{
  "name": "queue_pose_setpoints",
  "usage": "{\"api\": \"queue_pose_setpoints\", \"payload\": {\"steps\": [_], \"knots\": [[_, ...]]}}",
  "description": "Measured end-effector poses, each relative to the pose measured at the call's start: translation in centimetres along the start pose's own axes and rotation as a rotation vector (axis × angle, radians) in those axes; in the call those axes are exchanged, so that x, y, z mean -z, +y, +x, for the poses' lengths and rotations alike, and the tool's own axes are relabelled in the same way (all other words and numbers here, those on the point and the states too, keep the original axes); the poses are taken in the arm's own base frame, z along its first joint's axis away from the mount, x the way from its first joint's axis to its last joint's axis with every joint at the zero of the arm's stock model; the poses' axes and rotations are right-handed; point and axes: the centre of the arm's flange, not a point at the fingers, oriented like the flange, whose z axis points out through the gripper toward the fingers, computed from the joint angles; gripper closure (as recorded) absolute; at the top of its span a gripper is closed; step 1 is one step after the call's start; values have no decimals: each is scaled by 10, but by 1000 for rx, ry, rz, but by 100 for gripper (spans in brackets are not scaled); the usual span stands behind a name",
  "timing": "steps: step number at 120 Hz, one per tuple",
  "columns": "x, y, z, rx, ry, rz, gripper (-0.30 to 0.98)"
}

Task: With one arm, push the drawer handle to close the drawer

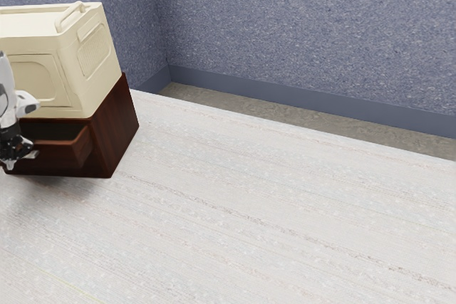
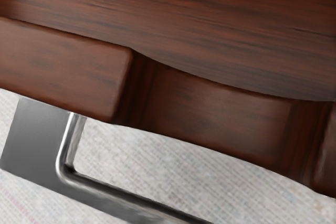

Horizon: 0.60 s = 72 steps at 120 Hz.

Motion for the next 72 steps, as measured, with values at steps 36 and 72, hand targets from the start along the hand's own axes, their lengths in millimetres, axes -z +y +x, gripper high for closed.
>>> {"api": "queue_pose_setpoints", "payload": {"steps": [36, 72], "knots": [[6, -1, 21, -23, 113, -22, 79], [6, 0, 39, -50, 165, -41, 79]]}}
